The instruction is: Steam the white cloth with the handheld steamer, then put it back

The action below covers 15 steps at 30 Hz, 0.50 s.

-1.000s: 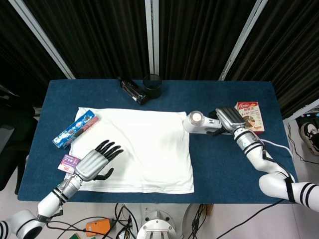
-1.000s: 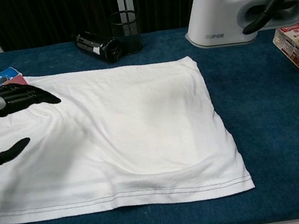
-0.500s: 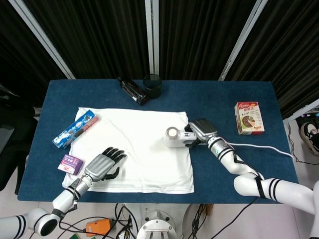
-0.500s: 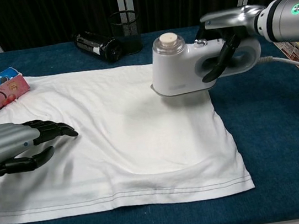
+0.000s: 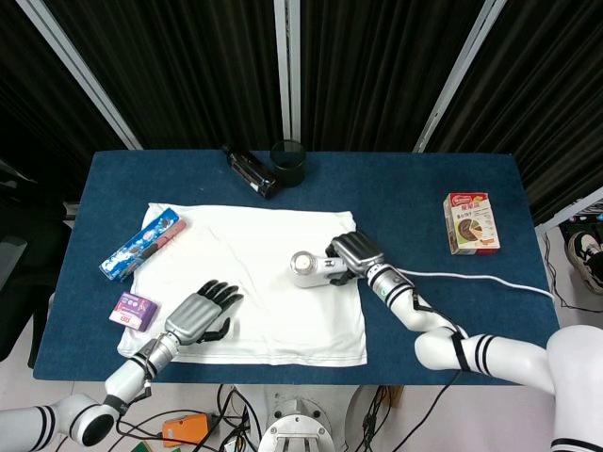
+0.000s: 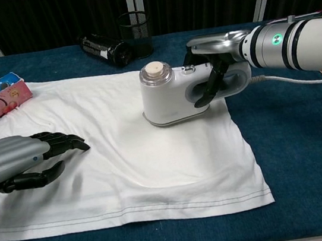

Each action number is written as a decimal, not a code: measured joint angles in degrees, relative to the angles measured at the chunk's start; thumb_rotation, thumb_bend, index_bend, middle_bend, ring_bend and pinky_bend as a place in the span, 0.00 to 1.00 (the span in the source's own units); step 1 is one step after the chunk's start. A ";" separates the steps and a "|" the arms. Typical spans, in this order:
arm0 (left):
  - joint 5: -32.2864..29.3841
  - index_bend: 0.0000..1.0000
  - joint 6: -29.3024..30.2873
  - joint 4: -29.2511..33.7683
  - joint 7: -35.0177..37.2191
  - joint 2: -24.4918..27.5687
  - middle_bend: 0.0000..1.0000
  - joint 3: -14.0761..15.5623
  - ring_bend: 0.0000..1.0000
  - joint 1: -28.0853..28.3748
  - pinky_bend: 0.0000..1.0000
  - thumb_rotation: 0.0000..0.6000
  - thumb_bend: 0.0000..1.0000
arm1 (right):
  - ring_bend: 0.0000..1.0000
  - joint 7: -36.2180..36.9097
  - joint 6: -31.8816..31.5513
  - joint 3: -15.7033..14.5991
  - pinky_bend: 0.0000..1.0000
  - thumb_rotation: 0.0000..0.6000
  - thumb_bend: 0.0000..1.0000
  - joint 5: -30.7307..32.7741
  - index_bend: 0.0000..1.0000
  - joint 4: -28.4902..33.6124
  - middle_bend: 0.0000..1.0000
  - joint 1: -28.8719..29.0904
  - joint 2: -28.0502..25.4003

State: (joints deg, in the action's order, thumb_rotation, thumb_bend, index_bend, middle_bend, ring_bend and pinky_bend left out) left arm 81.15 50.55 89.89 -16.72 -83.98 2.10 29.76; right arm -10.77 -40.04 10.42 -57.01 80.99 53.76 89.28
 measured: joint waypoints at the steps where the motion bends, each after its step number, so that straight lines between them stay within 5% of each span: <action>1: 0.06 0.10 0.13 -0.02 0.06 -0.03 0.04 0.10 0.00 0.06 0.00 0.00 0.51 | 0.88 0.00 -0.01 -0.22 0.80 1.00 0.57 -0.47 0.94 0.31 0.78 -0.04 -0.07; 15: 0.54 0.10 1.10 -0.58 0.50 -0.80 0.04 0.83 0.00 0.53 0.00 0.00 0.51 | 0.88 2.75 -1.19 -6.73 0.80 1.00 0.57 -13.69 0.95 8.30 0.78 -3.23 -2.89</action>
State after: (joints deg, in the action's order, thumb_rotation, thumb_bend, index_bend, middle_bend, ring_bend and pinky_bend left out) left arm 81.69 51.65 89.31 -16.21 -84.78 2.93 30.29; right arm -8.01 -41.23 3.69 -70.69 89.29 50.53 86.39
